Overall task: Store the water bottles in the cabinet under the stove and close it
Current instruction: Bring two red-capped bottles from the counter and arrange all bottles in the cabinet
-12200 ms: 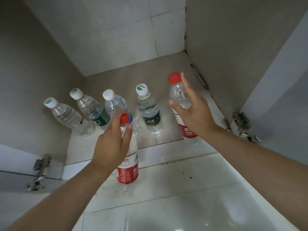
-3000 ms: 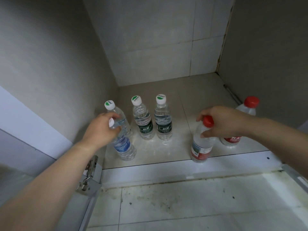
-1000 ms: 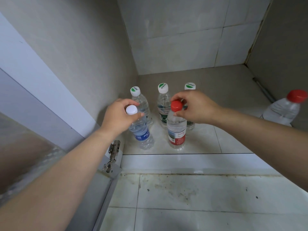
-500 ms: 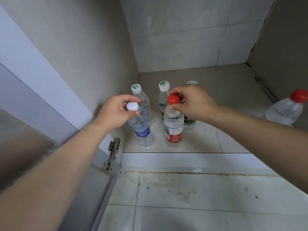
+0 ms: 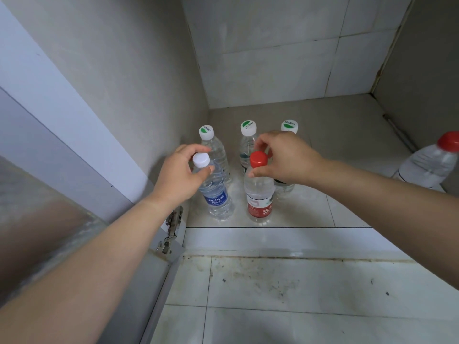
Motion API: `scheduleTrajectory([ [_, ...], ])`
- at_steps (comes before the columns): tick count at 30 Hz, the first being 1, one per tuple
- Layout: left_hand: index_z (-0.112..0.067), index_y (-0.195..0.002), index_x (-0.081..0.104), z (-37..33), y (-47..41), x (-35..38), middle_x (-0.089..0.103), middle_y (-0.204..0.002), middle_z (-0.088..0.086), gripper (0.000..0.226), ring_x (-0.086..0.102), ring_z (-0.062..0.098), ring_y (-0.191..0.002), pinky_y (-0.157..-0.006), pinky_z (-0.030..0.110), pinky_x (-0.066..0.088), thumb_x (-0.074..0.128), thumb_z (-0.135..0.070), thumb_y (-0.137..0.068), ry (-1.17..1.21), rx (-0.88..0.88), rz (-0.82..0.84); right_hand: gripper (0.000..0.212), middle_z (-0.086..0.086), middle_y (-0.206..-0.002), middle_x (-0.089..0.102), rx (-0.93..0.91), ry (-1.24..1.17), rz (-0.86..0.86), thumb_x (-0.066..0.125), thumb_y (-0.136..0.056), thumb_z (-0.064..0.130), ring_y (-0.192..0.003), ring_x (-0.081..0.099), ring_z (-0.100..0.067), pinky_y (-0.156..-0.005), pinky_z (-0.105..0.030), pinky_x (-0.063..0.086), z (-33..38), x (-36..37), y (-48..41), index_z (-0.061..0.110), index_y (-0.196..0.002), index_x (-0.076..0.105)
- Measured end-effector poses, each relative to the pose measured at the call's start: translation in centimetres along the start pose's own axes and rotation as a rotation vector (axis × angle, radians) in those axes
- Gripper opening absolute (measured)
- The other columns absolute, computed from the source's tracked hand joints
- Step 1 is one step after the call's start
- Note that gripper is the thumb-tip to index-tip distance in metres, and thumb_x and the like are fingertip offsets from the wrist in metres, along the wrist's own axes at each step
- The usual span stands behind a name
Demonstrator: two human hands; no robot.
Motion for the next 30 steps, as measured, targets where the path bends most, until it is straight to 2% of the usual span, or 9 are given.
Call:
scheduleTrajectory([
  [2, -0.024, -0.107, 0.062, 0.0, 0.1, 0.0, 0.059, -0.110, 0.000, 0.032, 0.059, 0.021, -0.098, -0.086, 0.039, 0.050, 0.071, -0.016, -0.077, -0.061, 0.008, -0.042, 0.046, -0.001, -0.104, 0.064, -0.046, -0.029, 0.083, 0.080, -0.068, 0.027, -0.088, 0.058, -0.014, -0.080, -0.027, 0.048, 0.1, -0.2, 0.1, 0.018, -0.109, 0.060],
  [4, -0.020, -0.111, 0.061, 0.2, 0.0, 0.1, 0.060, -0.111, 0.001, 0.034, 0.059, 0.020, -0.097, -0.085, 0.037, 0.050, 0.070, -0.018, -0.078, -0.089, -0.007, -0.066, 0.041, -0.001, -0.105, 0.066, -0.049, -0.023, 0.093, 0.078, -0.071, 0.021, -0.088, 0.058, -0.012, -0.082, -0.026, 0.047, -0.1, -0.2, 0.1, 0.019, -0.109, 0.062],
  [10, -0.024, -0.109, 0.062, 0.5, -0.1, 0.2, 0.064, -0.108, -0.001, 0.039, 0.060, 0.019, -0.093, -0.084, 0.041, 0.051, 0.077, -0.022, -0.073, -0.069, -0.045, -0.053, 0.034, -0.003, -0.105, 0.066, 0.007, -0.016, -0.045, 0.076, -0.074, 0.024, -0.087, 0.056, -0.014, -0.076, -0.024, 0.042, -0.3, 0.4, -0.5, 0.017, -0.105, 0.063],
  [13, -0.024, -0.108, 0.062, 0.4, -0.1, 0.2, 0.063, -0.107, -0.001, 0.038, 0.060, 0.021, -0.092, -0.084, 0.044, 0.051, 0.076, -0.021, -0.073, -0.063, -0.048, -0.055, 0.034, -0.004, -0.106, 0.066, 0.010, -0.023, -0.046, 0.076, -0.074, 0.024, -0.093, 0.059, -0.018, -0.081, -0.027, 0.046, -0.1, 0.7, -0.7, 0.017, -0.104, 0.064],
  [16, -0.022, -0.108, 0.063, 0.2, -0.1, 0.1, 0.062, -0.107, -0.002, 0.036, 0.060, 0.020, -0.093, -0.085, 0.039, 0.050, 0.076, -0.019, -0.074, -0.075, -0.054, -0.068, 0.035, -0.004, -0.106, 0.066, 0.003, -0.031, -0.046, 0.076, -0.073, 0.024, -0.094, 0.060, -0.019, -0.084, -0.030, 0.048, 0.1, 0.6, -0.8, 0.016, -0.105, 0.064],
  [24, -0.018, -0.110, 0.063, 0.3, -0.4, 0.1, 0.062, -0.110, 0.001, 0.036, 0.059, 0.022, -0.098, -0.088, 0.045, 0.050, 0.074, -0.016, -0.076, -0.050, -0.074, -0.111, 0.034, -0.004, -0.105, 0.067, -0.015, 0.002, -0.011, 0.075, -0.075, 0.024, -0.089, 0.057, -0.016, -0.077, -0.024, 0.041, 0.1, 0.6, -0.9, 0.015, -0.105, 0.063],
  [30, -0.015, -0.113, 0.062, -0.5, -0.2, 0.3, 0.060, -0.109, 0.001, 0.036, 0.059, 0.022, -0.094, -0.084, 0.044, 0.051, 0.072, -0.015, -0.078, -0.087, -0.030, -0.105, 0.035, -0.004, -0.106, 0.067, -0.013, -0.012, -0.040, 0.075, -0.075, 0.024, -0.095, 0.060, -0.018, -0.081, -0.027, 0.045, -0.1, 0.5, -0.9, 0.017, -0.107, 0.064],
])
Point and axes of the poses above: each hand's wrist, its own y-axis away from the middle knuckle, its own x-axis out of the palm, z = x × y, the point moved 4 cm from there along -y, towards the middle knuckle
